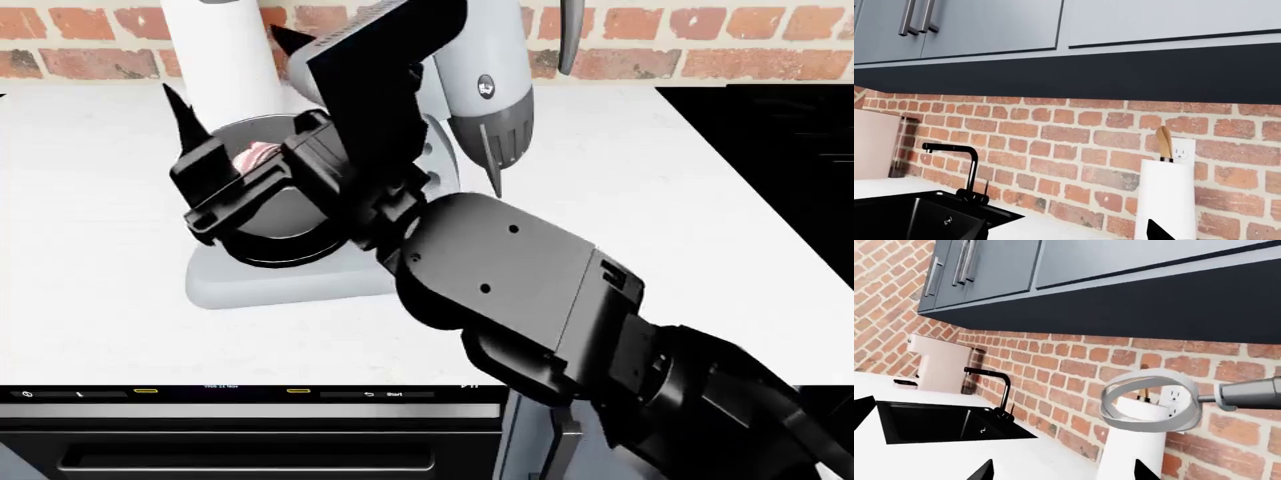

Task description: Place the cake in the stand mixer bowl.

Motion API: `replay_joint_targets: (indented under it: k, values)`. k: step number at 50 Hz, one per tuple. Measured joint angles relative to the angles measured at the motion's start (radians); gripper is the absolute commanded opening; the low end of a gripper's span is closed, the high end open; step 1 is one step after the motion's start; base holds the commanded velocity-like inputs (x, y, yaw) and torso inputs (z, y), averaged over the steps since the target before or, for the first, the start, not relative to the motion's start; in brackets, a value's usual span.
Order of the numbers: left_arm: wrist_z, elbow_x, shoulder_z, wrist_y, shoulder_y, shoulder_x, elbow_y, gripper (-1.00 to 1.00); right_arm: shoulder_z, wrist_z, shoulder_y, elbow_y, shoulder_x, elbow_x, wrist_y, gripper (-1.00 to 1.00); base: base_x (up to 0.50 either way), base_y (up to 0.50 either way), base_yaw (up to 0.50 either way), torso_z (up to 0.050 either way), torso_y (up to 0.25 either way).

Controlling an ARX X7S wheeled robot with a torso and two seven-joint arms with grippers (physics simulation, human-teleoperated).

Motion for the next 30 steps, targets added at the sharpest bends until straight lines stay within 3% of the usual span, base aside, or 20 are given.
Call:
replay_joint_targets:
  k: [17, 30]
  values:
    - [0.005, 0.002, 0.011, 0.007, 0.01, 0.004, 0.007, 1.0, 0.021, 0.125, -0.042, -0.219, 0.139, -0.025, 0.016, 1.0, 0.0, 0.0, 0.0, 0.0, 0.0]
    - [0.006, -0.002, 0.019, 0.012, 0.011, 0.007, 0.012, 1.0, 0.037, 0.322, -0.041, -0.498, 0.306, -0.091, 0.128, 1.0, 0.0, 0.0, 0.0, 0.0, 0.0]
